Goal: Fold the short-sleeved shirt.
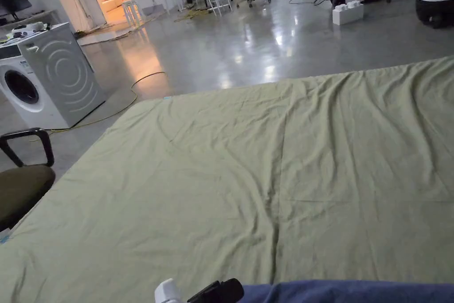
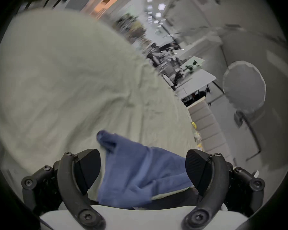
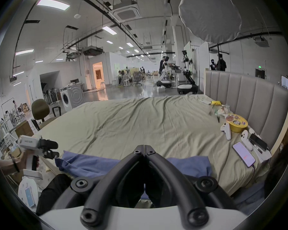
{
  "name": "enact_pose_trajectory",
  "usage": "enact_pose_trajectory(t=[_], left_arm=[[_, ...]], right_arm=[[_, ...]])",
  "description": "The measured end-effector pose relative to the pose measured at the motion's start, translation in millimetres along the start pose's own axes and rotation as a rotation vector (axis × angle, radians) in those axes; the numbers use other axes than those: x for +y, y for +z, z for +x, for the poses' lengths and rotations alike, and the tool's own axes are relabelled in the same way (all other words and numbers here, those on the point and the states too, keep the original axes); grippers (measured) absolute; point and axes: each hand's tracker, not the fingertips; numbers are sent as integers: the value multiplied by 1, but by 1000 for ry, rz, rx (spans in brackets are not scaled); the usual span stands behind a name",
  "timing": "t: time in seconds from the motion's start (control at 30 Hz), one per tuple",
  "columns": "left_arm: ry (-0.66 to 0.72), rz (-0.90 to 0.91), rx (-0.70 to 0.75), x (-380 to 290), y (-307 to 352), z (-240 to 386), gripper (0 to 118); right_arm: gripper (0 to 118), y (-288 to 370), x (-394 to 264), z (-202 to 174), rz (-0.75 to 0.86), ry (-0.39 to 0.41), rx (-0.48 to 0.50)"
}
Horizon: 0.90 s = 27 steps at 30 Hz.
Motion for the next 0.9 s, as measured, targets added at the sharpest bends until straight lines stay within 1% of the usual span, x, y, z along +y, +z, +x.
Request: enact_pose_trajectory(t=[0.07, 0.1, 0.13, 0.17, 0.2, 0.23, 0.27, 0.3, 0.33, 0.37, 0.4, 0.43, 0.5, 0.53, 0.57, 0.6, 0.63, 0.67, 0.7, 0.73, 0.77, 0.8, 0.9], left_arm=[[125, -70, -69, -1, -17, -17, 104], [151, -107, -94, -3, -26, -23, 102], [186, -122, -95, -5, -32, -29, 97], [232, -75, -105, -8, -33, -30, 87], [294, -23, -153, -7, -33, -31, 69], [342, -14, -153, -7, -38, -31, 52], [335, -40, -135, -12, -44, -29, 35], [267, -90, -100, -18, -49, -21, 14], [244, -120, -59, -21, -53, -18, 14], [322, -136, -71, -20, -53, -22, 11], [324, -91, -111, -17, -47, -20, 11], [266, -54, -116, -12, -40, -15, 10], [189, 54, -71, 3, -16, -8, 9], [177, 60, -36, 11, -8, -6, 9], [136, 94, 12, 23, 1, -6, 9], [129, 144, 33, 36, 13, -6, 9], [155, 140, 9, 48, 24, -8, 9], [151, 151, 6, 57, 34, -3, 9], [36, 160, 70, 66, 43, 3, 9], [-25, 147, 106, 69, 46, 13, 9], [-52, 136, 128, 70, 49, 25, 9], [-63, 128, 128, 66, 48, 38, 9], [-41, 104, 32, 39, 25, 81, 9]], right_arm=[[0, 0, -4, 3, -18, -19, -12], [0, 0, -6, 5, -29, -31, -16], [0, -1, -8, 8, -36, -41, -20], [0, -1, -10, 11, -45, -46, -20], [0, 0, -10, 11, -50, -46, -21], [0, 1, -11, 11, -55, -43, -26], [0, 2, -11, 11, -58, -38, -31], [0, 2, -11, 11, -63, -34, -32], [0, 2, -12, 11, -68, -32, -33], [0, 3, -12, 11, -74, -26, -38], [0, 4, -12, 10, -77, -21, -41], [0, 5, -12, 11, -78, -18, -44], [0, 7, -12, 12, -82, -19, -48], [0, 7, -12, 14, -82, -23, -50], [0, 7, -11, 15, -86, -29, -49], [0, 7, -12, 17, -88, -35, -45], [0, 8, -12, 18, -86, -39, -45], [0, 8, -13, 18, -84, -44, -46], [0, 9, -13, 19, -83, -49, -43], [0, 9, -14, 19, -82, -56, -41], [0, 9, -16, 19, -81, -64, -41], [0, 9, -16, 20, -80, -73, -39], [0, 9, -18, 18, -81, -98, -30]])
